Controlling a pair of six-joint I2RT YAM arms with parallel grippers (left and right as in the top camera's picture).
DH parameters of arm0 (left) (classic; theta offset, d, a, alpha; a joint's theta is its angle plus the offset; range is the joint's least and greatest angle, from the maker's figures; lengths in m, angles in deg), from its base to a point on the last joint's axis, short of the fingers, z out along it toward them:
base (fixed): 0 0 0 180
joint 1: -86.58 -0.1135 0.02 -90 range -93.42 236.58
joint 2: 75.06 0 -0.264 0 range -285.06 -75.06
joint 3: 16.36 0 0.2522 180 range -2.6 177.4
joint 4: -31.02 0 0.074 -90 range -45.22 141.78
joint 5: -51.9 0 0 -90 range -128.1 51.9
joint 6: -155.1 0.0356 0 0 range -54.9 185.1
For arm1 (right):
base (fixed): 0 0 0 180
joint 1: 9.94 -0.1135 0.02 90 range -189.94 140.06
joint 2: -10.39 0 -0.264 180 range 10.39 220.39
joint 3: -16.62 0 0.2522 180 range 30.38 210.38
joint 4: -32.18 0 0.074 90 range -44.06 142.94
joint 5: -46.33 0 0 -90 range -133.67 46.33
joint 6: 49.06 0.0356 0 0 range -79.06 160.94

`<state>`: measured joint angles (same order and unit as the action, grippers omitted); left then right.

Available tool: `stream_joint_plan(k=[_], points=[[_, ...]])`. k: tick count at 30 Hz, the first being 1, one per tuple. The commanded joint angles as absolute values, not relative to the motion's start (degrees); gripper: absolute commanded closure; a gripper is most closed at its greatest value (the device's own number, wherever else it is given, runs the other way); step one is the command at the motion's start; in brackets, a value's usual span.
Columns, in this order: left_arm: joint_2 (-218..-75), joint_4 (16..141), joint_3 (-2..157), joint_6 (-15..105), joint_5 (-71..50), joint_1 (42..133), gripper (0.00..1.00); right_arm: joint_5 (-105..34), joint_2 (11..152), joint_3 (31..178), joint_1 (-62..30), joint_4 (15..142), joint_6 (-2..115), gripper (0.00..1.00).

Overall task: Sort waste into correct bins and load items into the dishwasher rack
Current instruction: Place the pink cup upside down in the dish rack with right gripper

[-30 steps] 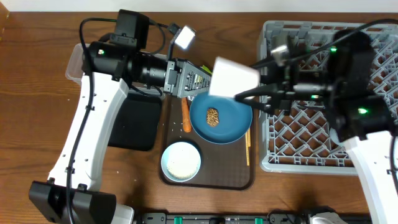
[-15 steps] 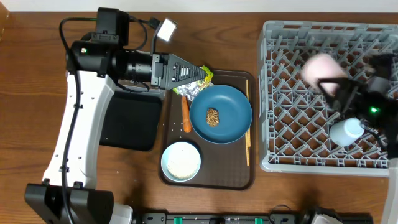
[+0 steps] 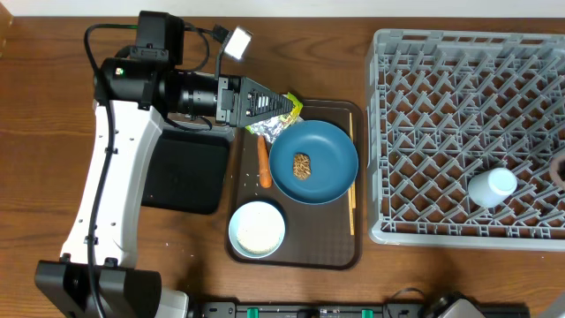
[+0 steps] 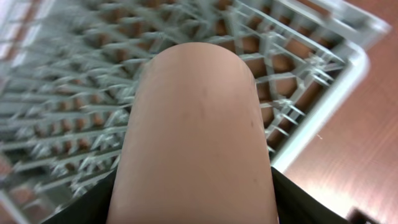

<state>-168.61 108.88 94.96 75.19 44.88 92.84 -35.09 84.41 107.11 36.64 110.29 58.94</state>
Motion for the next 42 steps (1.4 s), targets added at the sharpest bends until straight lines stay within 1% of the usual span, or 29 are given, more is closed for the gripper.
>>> stream_joint_plan(k=[1, 8, 11, 18, 24, 29, 37, 42], points=[[-168.59, 109.01, 95.02, 74.88, 44.75, 92.71, 0.02, -36.67, 87.92, 107.56, 39.49, 111.41, 60.86, 0.44], [-168.59, 109.01, 95.02, 74.88, 44.75, 92.71, 0.02, -35.86, 97.34, 107.56, 40.38, 111.67, 60.6, 0.44], [-168.59, 109.03, 95.02, 74.88, 44.75, 92.71, 0.02, -33.3, 100.06, 107.56, 40.38, 110.34, 60.6, 0.44], [-168.59, 109.03, 95.02, 74.88, 44.75, 92.76, 0.02, -29.54, 101.89, 107.56, 40.34, 107.89, 60.6, 0.44], [-168.59, 109.03, 95.02, 74.88, 44.75, 92.76, 0.02, -23.46, 101.87, 107.59, 40.34, 106.05, 59.14, 0.43], [-168.59, 109.01, 95.02, 74.9, 44.73, 92.76, 0.02, -24.27, 101.87, 107.56, 40.34, 108.13, 59.09, 0.44], [-168.59, 109.03, 95.02, 74.9, 44.73, 92.76, 0.02, -34.7, 101.89, 107.56, 40.34, 110.67, 59.14, 0.44], [-168.59, 109.01, 95.02, 74.9, 44.73, 92.76, 0.02, -36.34, 101.91, 107.56, 40.34, 110.08, 59.16, 0.44]])
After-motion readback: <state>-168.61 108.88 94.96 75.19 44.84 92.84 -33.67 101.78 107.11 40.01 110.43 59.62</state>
